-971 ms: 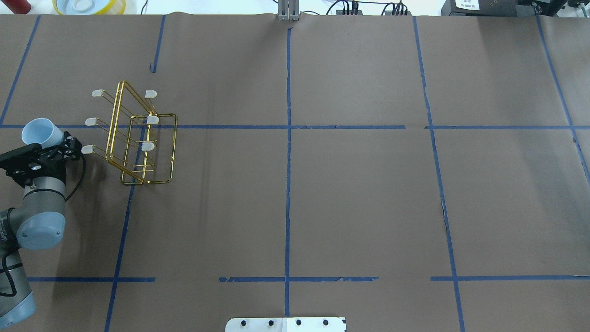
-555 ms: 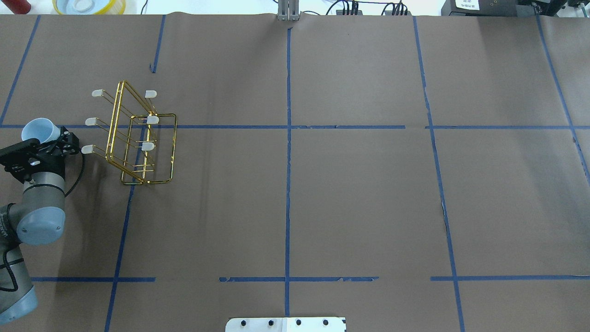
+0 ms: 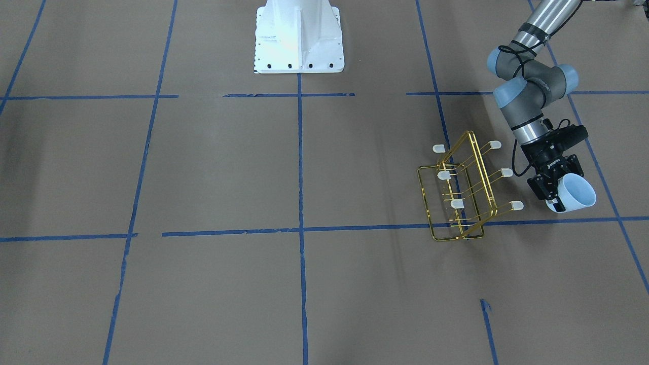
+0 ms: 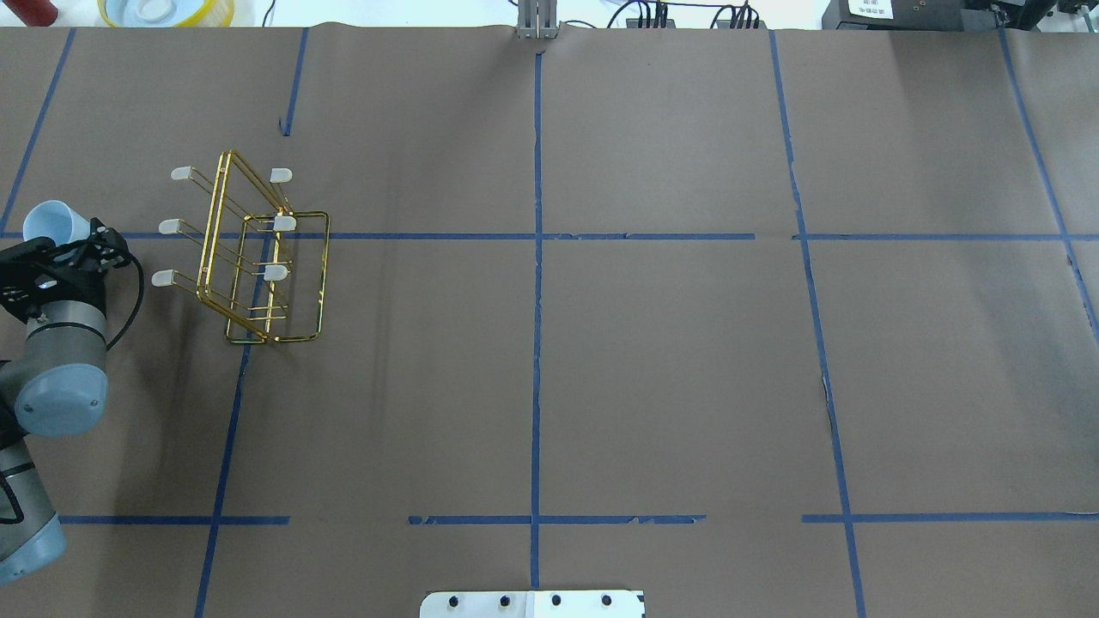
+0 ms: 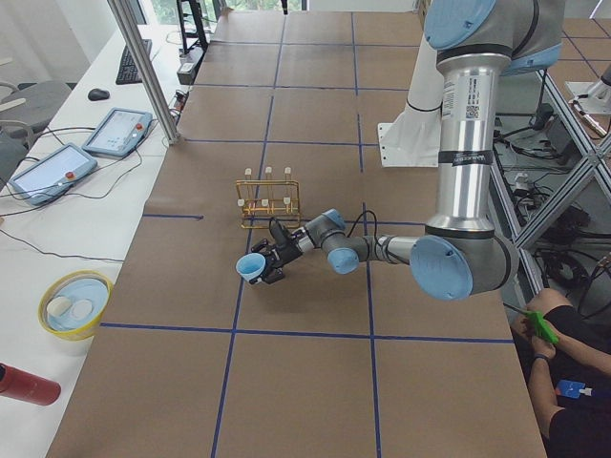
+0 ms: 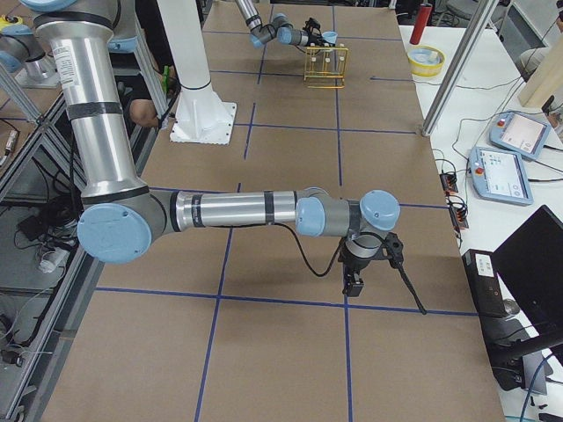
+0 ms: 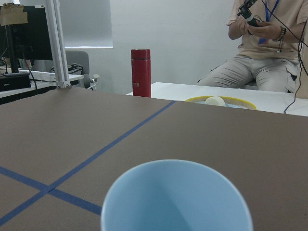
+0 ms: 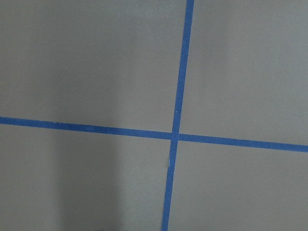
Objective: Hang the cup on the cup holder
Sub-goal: 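Lift the cup with the left gripper and rotate it upside down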
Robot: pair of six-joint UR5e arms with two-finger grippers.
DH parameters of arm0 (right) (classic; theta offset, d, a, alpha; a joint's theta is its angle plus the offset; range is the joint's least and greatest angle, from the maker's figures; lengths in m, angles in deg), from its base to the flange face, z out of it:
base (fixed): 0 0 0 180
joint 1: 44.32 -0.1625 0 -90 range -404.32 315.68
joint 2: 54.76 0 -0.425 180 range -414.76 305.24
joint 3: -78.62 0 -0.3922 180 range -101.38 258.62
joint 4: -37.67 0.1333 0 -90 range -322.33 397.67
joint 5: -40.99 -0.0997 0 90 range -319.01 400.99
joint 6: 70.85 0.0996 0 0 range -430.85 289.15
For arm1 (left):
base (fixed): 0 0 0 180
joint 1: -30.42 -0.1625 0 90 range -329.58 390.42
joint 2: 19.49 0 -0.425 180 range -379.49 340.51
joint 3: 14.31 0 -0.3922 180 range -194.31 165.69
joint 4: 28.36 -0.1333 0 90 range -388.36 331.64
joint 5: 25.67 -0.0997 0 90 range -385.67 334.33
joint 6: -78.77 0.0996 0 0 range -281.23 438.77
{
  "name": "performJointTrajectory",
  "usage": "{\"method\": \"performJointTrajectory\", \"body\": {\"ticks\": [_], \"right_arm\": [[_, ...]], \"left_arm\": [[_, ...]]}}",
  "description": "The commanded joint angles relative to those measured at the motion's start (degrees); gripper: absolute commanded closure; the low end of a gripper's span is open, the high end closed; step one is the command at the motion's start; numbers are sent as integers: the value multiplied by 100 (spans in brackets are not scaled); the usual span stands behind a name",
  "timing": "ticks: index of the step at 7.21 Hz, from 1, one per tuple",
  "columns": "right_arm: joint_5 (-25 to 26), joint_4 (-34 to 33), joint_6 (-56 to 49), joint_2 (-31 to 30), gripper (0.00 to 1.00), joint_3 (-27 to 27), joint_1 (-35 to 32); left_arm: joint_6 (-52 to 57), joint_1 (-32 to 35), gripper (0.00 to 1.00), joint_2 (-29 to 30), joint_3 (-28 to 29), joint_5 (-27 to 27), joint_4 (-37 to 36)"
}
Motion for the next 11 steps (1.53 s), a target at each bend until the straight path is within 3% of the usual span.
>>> {"method": "performJointTrajectory", "body": {"ticks": [1, 3, 7, 10, 11], "right_arm": [[0, 0, 0, 0, 0, 0, -3], [0, 0, 0, 0, 0, 0, -3], [0, 0, 0, 0, 0, 0, -3], [0, 0, 0, 0, 0, 0, 6], [0, 0, 0, 0, 0, 0, -3]], "left_arm": [[148, 468, 96, -110, -321, 389, 63], [584, 759, 96, -731, -1355, 1126, 81], [587, 813, 96, -1533, -2659, 1235, 2265], [-1173, 778, 99, -1482, -2644, 1235, 3646], [-2215, 769, 99, -1464, -2644, 1235, 3937]]}}
